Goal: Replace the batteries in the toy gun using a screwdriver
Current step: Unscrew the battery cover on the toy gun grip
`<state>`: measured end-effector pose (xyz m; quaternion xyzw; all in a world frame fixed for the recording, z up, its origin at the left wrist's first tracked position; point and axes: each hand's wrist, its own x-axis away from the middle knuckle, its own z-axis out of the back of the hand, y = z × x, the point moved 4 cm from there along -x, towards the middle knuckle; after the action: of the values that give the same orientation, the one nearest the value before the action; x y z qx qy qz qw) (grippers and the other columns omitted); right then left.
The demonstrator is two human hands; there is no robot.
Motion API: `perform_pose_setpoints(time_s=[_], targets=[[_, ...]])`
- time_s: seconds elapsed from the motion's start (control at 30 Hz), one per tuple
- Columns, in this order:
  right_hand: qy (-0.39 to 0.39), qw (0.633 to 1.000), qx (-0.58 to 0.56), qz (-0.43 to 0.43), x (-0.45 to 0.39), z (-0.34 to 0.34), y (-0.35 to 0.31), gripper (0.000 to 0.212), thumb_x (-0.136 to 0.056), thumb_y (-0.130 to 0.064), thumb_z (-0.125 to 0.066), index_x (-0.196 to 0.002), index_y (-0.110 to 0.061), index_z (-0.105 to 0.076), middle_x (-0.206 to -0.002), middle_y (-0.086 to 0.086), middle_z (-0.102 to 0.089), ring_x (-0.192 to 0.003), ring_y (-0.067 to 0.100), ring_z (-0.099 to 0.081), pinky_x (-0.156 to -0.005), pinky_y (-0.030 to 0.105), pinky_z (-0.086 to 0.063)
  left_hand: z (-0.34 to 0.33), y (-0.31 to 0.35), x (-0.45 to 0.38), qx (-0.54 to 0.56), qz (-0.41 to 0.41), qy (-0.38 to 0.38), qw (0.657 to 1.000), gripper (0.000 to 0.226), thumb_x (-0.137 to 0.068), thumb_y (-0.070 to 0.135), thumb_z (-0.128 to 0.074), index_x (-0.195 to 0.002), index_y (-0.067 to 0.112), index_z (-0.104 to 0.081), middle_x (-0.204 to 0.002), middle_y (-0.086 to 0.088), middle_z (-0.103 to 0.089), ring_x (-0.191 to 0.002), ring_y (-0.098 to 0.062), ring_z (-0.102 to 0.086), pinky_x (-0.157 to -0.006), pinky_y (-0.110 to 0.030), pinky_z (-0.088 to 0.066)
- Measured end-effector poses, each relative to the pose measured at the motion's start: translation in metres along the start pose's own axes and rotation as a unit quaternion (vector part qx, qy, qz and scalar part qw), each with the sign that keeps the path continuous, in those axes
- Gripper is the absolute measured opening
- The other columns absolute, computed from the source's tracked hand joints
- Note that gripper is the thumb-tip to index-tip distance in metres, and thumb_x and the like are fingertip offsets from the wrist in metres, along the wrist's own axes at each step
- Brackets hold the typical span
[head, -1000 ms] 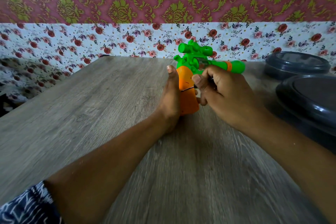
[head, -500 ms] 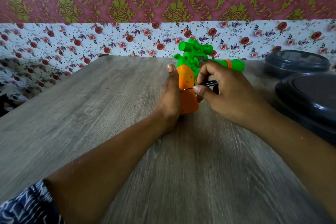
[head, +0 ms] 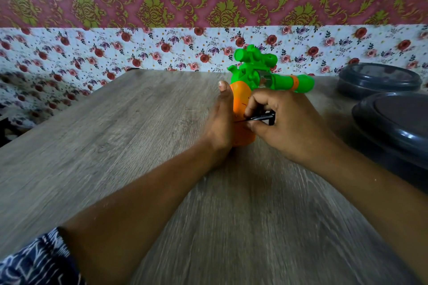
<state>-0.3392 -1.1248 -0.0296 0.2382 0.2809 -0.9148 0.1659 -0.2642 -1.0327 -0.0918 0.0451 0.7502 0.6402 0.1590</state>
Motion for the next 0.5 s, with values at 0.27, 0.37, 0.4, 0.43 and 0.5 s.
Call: perform_pose_setpoints(time_s=[0.27, 0.37, 0.4, 0.43, 0.5], targets=[[0.031, 0.953, -0.273, -0.128, -0.003, 0.007, 0.011, 0.019, -0.074, 0.001, -0.070, -0.070, -0.013, -0.059, -0.056, 0.000, -0.056, -0.037, 0.001, -0.045, -0.040, 0.012, -0.035, -0.001, -0.001, 0.002, 0.015, 0.031, -0.018, 0.999, 0.094, -0.080, 0.077, -0.014, -0.134, 0.008, -0.047, -0.109, -0.023, -0.064, -0.076, -0.025, -0.068, -0.068, -0.034, -0.056], [0.037, 0.929, -0.333, -0.156, -0.002, 0.005, 0.015, 0.014, -0.077, 0.001, -0.067, -0.075, -0.011, -0.061, -0.059, 0.002, -0.058, -0.040, 0.009, -0.044, -0.039, 0.020, -0.037, 0.000, -0.001, 0.002, 0.021, 0.043, -0.042, 0.998, 0.083, -0.091, 0.063, -0.001, -0.134, 0.008, -0.046, -0.106, -0.020, -0.060, -0.069, -0.019, -0.063, -0.056, -0.024, -0.054], [0.041, 0.924, -0.347, -0.156, -0.002, 0.005, 0.015, 0.013, -0.079, 0.002, -0.064, -0.076, -0.010, -0.060, -0.060, 0.003, -0.058, -0.042, 0.010, -0.045, -0.040, 0.021, -0.039, 0.000, 0.000, 0.003, 0.029, 0.044, -0.045, 0.998, 0.083, -0.092, 0.061, 0.000, -0.134, 0.007, -0.046, -0.104, -0.019, -0.059, -0.070, -0.019, -0.062, -0.056, -0.024, -0.054], [0.048, 0.917, -0.365, -0.156, -0.002, 0.004, 0.015, 0.013, -0.081, 0.002, -0.062, -0.077, -0.010, -0.060, -0.061, 0.004, -0.059, -0.043, 0.011, -0.047, -0.041, 0.021, -0.041, -0.001, 0.001, 0.003, 0.036, 0.042, -0.045, 0.997, 0.083, -0.092, 0.061, 0.000, -0.134, 0.005, -0.046, -0.100, -0.018, -0.058, -0.070, -0.019, -0.061, -0.057, -0.024, -0.054], [0.076, 0.898, -0.406, -0.155, -0.001, 0.004, 0.014, 0.012, -0.086, 0.000, -0.057, -0.079, -0.009, -0.059, -0.058, 0.004, -0.060, -0.043, 0.012, -0.051, -0.041, 0.021, -0.042, -0.002, 0.001, 0.003, 0.047, 0.035, -0.042, 0.997, 0.086, -0.091, 0.063, -0.002, -0.132, 0.001, -0.046, -0.094, -0.017, -0.057, -0.069, -0.020, -0.061, -0.060, -0.027, -0.053]])
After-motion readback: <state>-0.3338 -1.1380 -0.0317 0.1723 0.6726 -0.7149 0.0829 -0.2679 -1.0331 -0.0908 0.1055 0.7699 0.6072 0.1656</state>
